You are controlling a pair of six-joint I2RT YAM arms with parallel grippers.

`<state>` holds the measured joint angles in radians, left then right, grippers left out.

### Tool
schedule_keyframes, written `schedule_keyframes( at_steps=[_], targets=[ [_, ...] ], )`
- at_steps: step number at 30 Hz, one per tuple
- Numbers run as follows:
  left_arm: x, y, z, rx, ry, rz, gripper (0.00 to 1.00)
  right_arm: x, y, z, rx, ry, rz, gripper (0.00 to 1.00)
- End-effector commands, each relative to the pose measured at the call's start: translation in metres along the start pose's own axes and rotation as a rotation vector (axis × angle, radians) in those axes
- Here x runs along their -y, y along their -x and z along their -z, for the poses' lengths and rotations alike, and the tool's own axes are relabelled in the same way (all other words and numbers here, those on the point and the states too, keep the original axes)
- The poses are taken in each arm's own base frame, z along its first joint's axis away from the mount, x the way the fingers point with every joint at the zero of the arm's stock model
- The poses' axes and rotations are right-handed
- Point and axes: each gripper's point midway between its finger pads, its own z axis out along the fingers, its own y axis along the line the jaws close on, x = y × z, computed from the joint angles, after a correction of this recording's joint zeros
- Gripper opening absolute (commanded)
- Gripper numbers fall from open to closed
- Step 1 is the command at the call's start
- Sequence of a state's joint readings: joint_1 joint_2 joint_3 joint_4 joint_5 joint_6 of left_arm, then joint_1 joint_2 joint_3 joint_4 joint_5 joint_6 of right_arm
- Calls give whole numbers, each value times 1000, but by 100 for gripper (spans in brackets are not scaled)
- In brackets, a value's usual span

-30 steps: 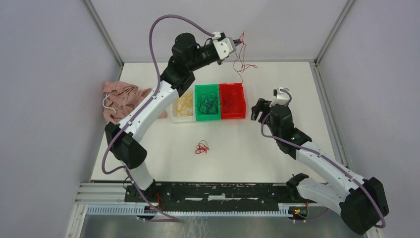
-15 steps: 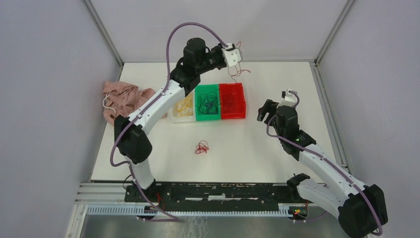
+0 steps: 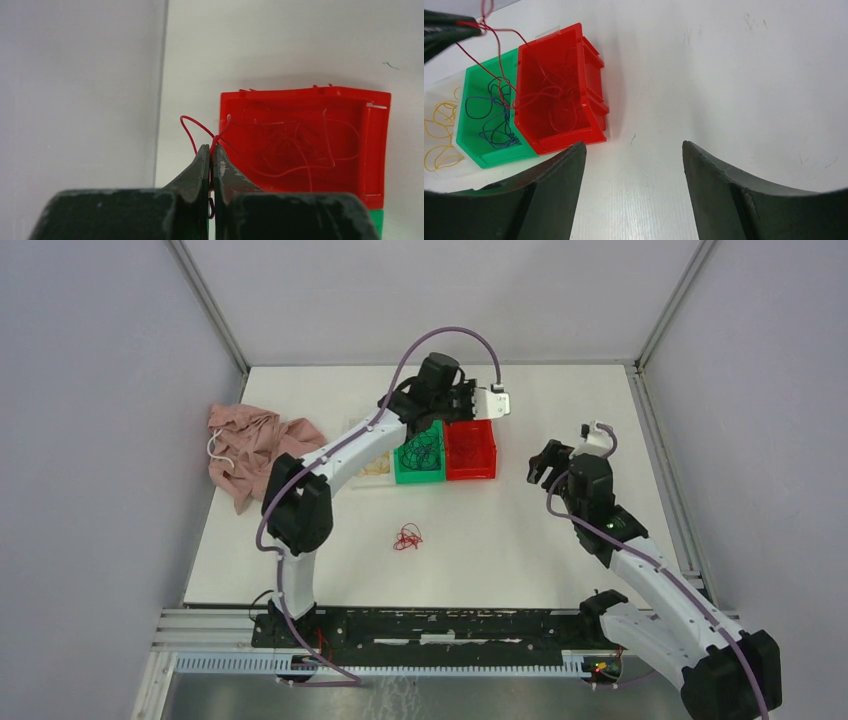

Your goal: Untangle the cables

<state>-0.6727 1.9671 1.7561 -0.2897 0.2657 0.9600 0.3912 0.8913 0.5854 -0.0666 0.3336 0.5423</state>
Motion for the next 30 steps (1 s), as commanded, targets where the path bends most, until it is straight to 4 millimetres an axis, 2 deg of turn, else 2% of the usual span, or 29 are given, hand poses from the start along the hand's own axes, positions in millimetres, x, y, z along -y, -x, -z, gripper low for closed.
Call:
schedule_keyframes(
  at_steps=[1,5,12,15,22,24,30],
  targets=[
    [4,-7,-6,-76,-40,-73,3,1,11,5,36,11,-45,77],
    [18,-25,-18,-134,-72,-119,3,7,14,9,47,3,-64,76],
    [29,-45,-42,-178,-79,-144,3,8,12,9,35,21,-86,74],
    [27,-39,-52,-158,-62,-134,3,9,10,7,23,24,-96,73],
    [11,-2,-66,-80,-32,26,3,9,3,4,1,29,-118,71],
    [7,3,-67,-66,-17,59,3,8,2,2,-4,33,-123,71],
    [11,-14,-73,-93,2,77,3,6,-2,1,-14,49,-132,70]
  ],
)
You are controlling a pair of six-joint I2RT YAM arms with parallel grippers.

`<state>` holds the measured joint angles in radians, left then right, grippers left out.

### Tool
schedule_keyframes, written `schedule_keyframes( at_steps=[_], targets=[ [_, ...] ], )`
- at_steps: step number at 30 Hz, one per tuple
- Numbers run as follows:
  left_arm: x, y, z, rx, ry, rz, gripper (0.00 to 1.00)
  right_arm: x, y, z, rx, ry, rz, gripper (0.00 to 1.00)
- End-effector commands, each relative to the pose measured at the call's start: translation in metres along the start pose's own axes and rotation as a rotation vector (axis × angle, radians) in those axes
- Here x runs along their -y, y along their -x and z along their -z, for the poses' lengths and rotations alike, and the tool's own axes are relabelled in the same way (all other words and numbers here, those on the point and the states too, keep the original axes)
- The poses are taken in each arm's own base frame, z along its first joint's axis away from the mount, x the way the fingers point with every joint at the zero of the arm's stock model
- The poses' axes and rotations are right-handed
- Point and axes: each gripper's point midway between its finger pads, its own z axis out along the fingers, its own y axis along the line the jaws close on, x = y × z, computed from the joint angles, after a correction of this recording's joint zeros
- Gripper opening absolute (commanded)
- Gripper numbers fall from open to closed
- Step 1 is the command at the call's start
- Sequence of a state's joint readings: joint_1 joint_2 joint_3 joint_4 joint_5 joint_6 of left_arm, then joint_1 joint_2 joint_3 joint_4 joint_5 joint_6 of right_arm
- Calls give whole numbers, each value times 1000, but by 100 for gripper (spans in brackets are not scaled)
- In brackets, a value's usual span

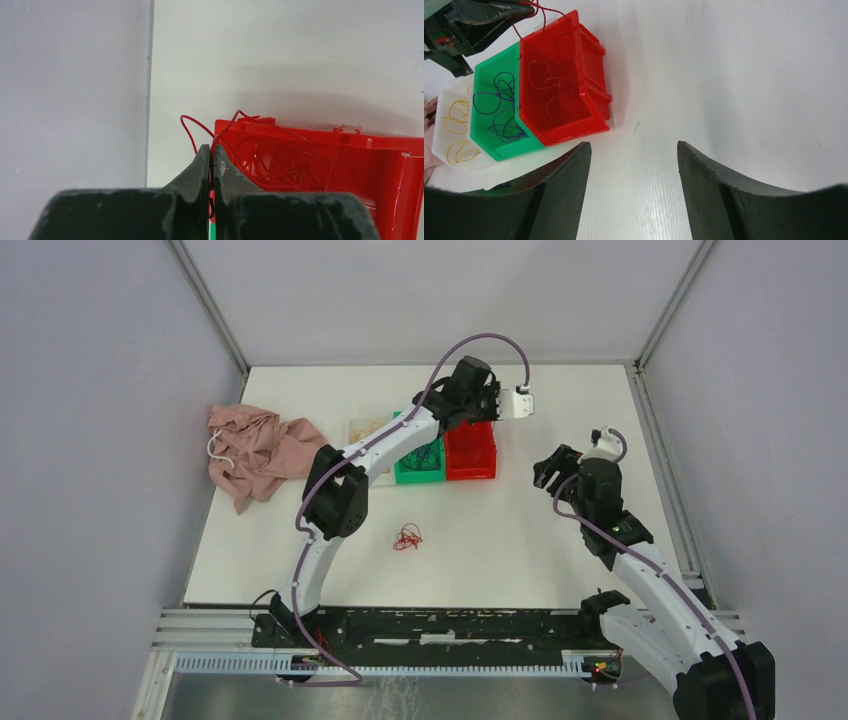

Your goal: Untangle the cables

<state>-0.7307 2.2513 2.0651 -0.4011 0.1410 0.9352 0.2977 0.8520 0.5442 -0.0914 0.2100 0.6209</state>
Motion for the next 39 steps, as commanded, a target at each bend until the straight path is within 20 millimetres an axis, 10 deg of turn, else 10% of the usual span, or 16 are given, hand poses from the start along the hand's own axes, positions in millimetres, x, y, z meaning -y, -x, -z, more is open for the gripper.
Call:
schedule_keyframes(
  at_steps=[1,8,16,21,30,37,39],
  targets=[
    [-2,-5,-5,13,31,62,3,-7,8,-1,33,35,-25,70],
    [-10,-46,-9,-16,101,128,3,0,1,-2,26,15,-22,70],
    [30,-83,1,-88,7,-41,3,1,0,-5,19,9,-35,69],
    [30,-82,-2,-97,-20,-26,4,3,-4,-3,11,6,-42,69],
    [19,-18,16,72,-134,11,49,1,0,-1,16,8,-50,69],
    [12,-6,52,61,-177,-20,98,-14,3,0,-3,79,-35,72],
    [3,-1,64,56,-162,18,100,-26,5,1,-17,131,-22,73]
  ],
)
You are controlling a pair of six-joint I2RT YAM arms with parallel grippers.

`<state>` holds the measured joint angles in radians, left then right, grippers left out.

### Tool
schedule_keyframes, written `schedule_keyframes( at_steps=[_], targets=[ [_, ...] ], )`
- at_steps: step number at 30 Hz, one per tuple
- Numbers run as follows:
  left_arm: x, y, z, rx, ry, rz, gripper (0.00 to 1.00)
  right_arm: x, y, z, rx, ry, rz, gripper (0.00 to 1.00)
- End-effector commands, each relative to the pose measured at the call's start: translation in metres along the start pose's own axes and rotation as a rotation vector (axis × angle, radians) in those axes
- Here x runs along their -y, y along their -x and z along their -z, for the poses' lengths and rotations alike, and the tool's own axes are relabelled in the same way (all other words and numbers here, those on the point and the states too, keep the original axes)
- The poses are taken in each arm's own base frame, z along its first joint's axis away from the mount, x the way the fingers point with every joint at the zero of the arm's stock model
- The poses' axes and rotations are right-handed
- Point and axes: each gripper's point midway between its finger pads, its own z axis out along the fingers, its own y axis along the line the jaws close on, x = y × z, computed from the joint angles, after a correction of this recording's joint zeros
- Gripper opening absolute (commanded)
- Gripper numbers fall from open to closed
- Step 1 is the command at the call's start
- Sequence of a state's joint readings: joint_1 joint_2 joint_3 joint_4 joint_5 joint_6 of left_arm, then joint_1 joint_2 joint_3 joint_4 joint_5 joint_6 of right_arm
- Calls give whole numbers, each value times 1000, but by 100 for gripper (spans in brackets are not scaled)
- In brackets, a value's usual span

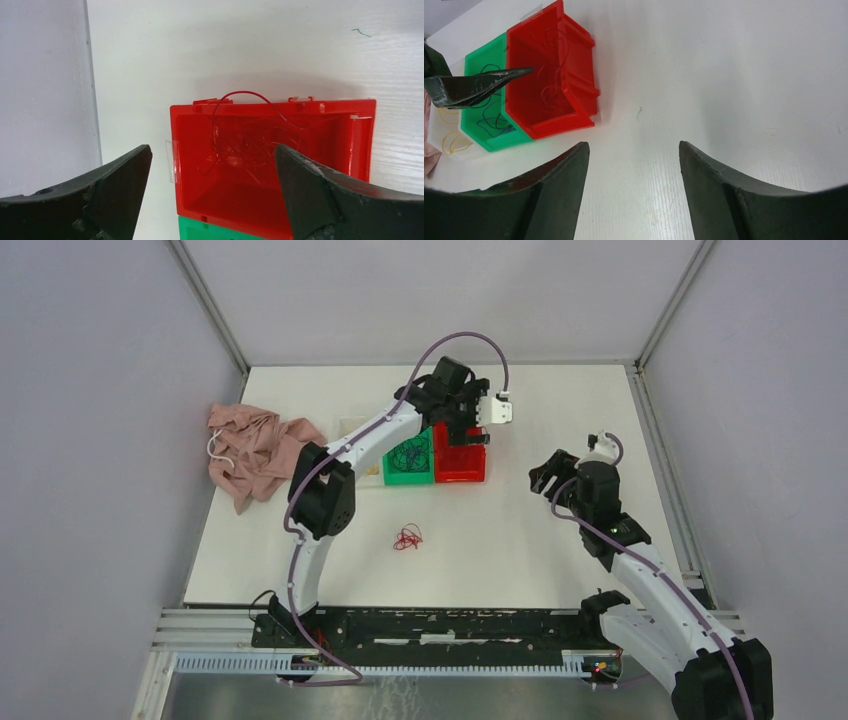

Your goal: Untangle the cables

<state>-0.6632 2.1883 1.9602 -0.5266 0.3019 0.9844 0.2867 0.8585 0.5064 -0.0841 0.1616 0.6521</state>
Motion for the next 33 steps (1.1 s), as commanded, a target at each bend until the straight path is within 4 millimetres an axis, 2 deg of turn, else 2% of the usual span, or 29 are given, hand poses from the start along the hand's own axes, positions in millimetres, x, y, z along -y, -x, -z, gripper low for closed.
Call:
schedule_keyframes(
  at_steps=[1,4,6,12,15,17,21,24,26,29,31,33],
  targets=[
    [-25,39,58,55,38,15,99,-38,22,5,20,157,14,74],
    [-47,50,97,66,107,141,99,-62,12,4,-28,256,30,75],
    [-59,51,128,63,174,240,99,-78,-4,3,-76,284,87,77],
    [-75,35,225,76,337,533,99,-160,-75,15,-229,485,318,80],
    [-73,18,272,112,410,671,99,-194,-117,22,-322,583,425,82],
    [-67,3,291,90,461,704,99,-211,-146,26,-390,631,489,82],
    [-44,-28,316,30,533,789,99,-223,-197,26,-494,637,595,81],
    [-24,-46,327,1,558,819,99,-222,-221,19,-538,609,635,74],
    [-14,-51,335,-5,578,811,99,-217,-234,11,-555,578,645,65],
    [-2,-57,342,-31,591,793,99,-212,-240,0,-554,543,645,44],
    [5,-62,346,-56,597,789,99,-218,-233,0,-549,556,612,31],
    [12,-70,346,-92,604,776,99,-226,-218,4,-530,575,577,22]
  ],
)
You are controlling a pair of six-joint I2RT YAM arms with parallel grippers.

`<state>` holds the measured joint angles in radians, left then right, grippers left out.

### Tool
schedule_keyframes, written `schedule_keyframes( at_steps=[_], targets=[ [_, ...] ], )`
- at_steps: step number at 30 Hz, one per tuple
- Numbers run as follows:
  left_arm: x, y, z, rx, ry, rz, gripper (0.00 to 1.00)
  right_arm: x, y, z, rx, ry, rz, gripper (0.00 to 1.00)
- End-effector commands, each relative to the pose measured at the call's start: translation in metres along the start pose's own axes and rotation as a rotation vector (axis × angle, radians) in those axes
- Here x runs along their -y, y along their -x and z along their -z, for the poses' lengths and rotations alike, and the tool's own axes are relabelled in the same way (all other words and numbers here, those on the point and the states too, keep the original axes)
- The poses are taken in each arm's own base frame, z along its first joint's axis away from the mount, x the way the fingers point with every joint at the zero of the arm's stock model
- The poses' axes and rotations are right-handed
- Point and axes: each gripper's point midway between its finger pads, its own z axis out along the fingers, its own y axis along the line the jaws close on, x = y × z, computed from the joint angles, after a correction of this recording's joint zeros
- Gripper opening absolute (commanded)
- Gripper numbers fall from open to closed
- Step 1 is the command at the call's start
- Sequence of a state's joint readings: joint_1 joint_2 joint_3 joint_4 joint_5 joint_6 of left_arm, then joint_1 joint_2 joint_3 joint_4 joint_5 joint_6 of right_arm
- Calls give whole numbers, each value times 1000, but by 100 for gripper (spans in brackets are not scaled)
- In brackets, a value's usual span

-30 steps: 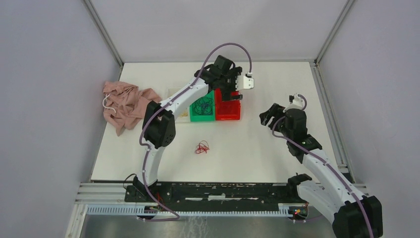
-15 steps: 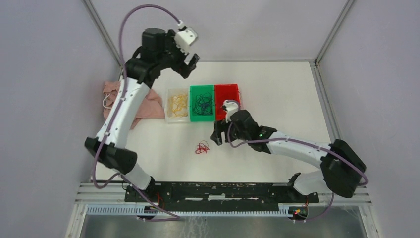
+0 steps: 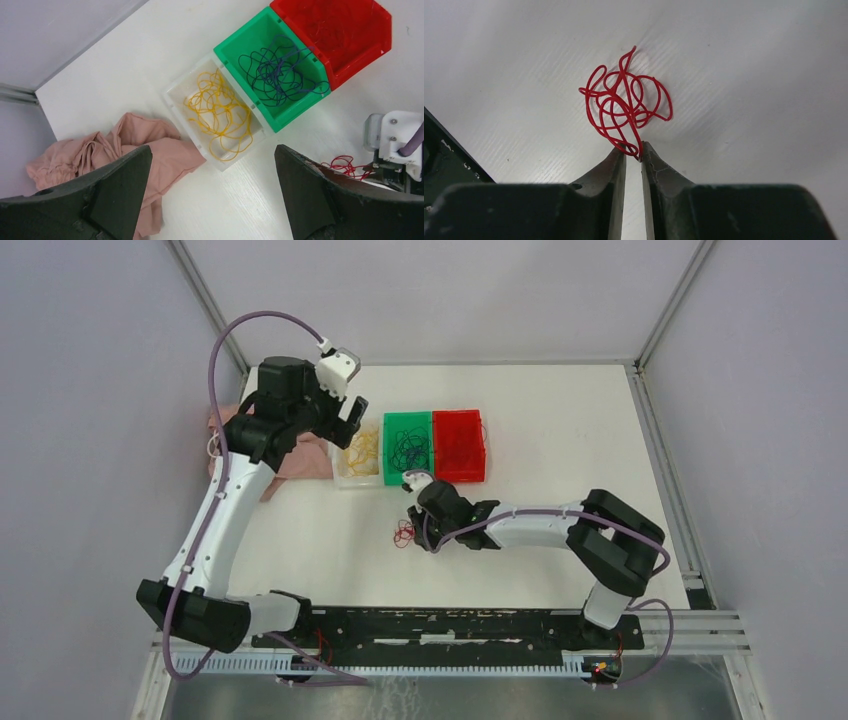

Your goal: Untangle the cables

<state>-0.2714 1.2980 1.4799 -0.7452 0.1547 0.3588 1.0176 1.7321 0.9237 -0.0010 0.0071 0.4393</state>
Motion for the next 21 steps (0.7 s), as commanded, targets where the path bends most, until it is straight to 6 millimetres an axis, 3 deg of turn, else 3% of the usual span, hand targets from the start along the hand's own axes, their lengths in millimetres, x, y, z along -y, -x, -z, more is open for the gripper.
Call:
schedule_keyframes(
  at_steps=[1,8,16,21],
  targets=[
    [-9,0,22,33,78,-26,99,-11,61,24,154,43,-43,19],
    [-5,-30,21,0,93,-87,99,12,105,81,259,81,-148,8],
    [9,-59,21,-46,47,-107,99,77,129,123,333,-16,-243,4],
    [16,-71,18,-55,25,-88,99,117,157,141,394,-97,-297,4]
  ],
)
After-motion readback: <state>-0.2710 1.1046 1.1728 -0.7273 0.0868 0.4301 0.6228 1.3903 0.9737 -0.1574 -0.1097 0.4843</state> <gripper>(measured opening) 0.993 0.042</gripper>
